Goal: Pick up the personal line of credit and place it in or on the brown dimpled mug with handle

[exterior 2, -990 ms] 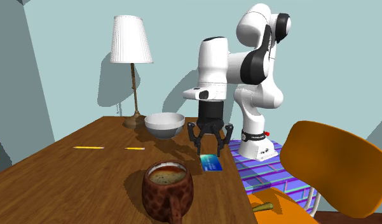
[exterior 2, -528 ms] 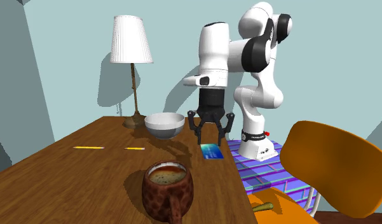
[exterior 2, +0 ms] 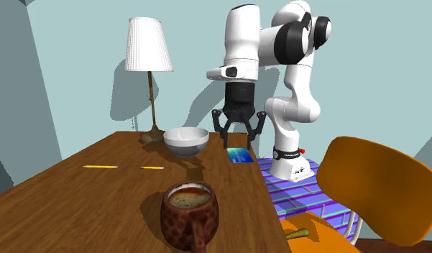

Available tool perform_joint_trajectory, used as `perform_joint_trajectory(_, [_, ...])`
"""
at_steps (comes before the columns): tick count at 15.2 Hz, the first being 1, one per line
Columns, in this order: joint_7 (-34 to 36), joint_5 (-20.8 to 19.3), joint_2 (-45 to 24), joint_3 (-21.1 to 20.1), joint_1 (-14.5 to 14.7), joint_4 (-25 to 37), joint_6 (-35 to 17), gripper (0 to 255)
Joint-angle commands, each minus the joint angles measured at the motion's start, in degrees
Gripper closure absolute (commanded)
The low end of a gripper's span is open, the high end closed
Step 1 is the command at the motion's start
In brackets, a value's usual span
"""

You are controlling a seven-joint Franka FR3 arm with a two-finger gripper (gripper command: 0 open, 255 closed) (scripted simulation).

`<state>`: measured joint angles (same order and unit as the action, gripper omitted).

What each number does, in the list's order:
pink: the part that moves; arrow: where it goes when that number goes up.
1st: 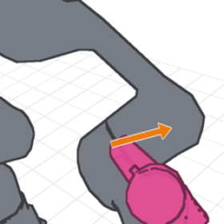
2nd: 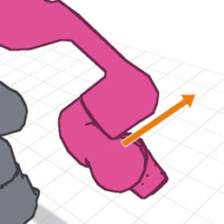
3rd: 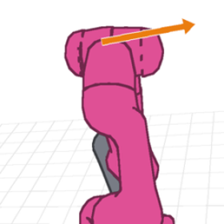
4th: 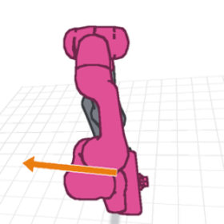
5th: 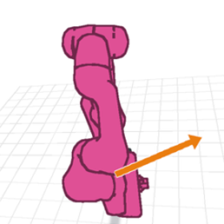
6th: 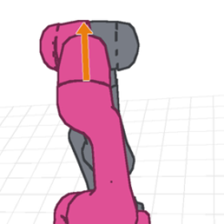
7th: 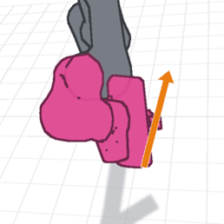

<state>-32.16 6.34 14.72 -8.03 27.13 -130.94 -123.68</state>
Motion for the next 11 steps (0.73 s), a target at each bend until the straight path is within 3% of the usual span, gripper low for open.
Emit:
perform_joint_trajectory(1, [0.06,-0.04,0.44,0.07,-0.03,1.08,1.55,255])
perform_joint_trajectory(7, [0.26,-0.17,1.36,0.23,-0.09,4.19,5.58,255])
perform_joint_trajectory(11, [1.28,-1.57,-7.80,-0.26,-0.39,14.28,6.50,255])
